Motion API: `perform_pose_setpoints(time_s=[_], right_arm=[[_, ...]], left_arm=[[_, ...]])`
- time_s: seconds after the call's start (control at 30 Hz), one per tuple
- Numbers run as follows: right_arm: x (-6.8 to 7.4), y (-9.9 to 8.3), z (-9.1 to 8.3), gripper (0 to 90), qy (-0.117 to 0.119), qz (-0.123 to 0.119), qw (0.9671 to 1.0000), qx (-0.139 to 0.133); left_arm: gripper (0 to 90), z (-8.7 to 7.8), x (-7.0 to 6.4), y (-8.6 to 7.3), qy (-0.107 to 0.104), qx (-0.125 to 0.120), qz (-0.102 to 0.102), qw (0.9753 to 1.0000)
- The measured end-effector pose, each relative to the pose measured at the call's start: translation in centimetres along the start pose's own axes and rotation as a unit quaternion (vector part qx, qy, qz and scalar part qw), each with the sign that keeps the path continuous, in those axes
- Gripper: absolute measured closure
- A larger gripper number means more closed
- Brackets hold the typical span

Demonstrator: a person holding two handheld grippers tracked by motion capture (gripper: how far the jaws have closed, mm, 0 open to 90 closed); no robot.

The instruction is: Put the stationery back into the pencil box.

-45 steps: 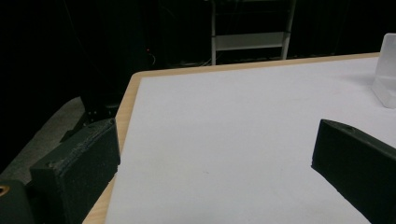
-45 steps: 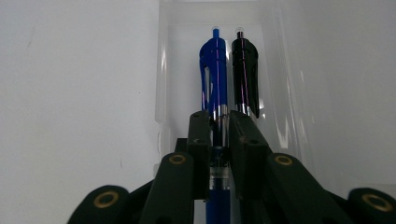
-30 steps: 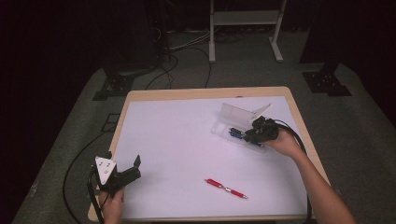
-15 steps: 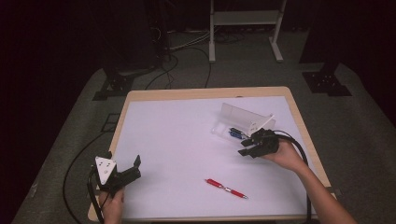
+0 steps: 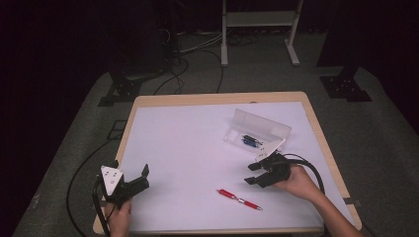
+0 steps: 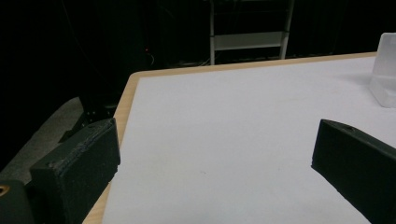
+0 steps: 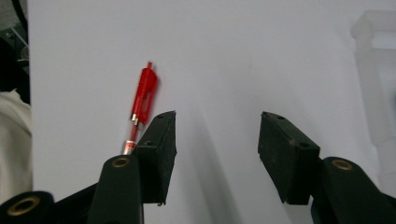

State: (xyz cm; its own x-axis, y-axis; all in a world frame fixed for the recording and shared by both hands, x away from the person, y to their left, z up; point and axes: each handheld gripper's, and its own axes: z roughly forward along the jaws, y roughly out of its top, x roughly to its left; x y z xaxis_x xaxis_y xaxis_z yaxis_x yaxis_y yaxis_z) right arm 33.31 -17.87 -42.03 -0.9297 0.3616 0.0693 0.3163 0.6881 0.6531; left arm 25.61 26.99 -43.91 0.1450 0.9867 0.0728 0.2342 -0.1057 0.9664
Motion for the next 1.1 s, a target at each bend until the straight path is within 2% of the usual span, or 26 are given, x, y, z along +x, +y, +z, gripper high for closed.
perform_pose_setpoints(time_s=[0.27, 0.3, 0.47, 0.6, 0.77, 0.83, 1.1], right_arm=[[2.3, -0.3, 0.6, 44.8, 0.01, -0.006, 0.9999, -0.002], [2.6, -0.3, 0.7, 44.8, 0.007, -0.017, 0.9998, 0.0], [3.7, -0.5, 1.3, 45.1, 0.01, -0.023, 0.9997, 0.004], [4.6, -0.7, 1.7, 45.9, 0.004, -0.026, 0.9996, 0.006], [5.2, -1.5, 2.6, 47.7, 0.009, -0.024, 0.9997, 0.004], [5.5, -1.6, 3.0, 48.8, 0.007, -0.027, 0.9995, 0.015], [5.8, -1.6, 3.6, 55.2, 0.011, -0.022, 0.9997, 0.01]], left_arm=[[0.4, 0.0, 0.0, 0.0, -0.001, 0.001, -0.002, 1.0], [0.4, 0.0, 0.0, 0.0, -0.001, 0.001, -0.001, 1.0], [0.4, 0.0, 0.0, 0.0, 0.0, 0.0, 0.0, 1.0], [0.4, 0.0, 0.0, 0.0, -0.001, 0.001, -0.001, 1.0], [0.4, 0.0, -0.1, 0.0, -0.001, 0.0, 0.001, 1.0], [0.4, 0.0, -0.1, 0.0, -0.001, 0.0, 0.0, 1.0], [0.4, 0.0, -0.1, 0.0, -0.001, 0.0, 0.001, 1.0]])
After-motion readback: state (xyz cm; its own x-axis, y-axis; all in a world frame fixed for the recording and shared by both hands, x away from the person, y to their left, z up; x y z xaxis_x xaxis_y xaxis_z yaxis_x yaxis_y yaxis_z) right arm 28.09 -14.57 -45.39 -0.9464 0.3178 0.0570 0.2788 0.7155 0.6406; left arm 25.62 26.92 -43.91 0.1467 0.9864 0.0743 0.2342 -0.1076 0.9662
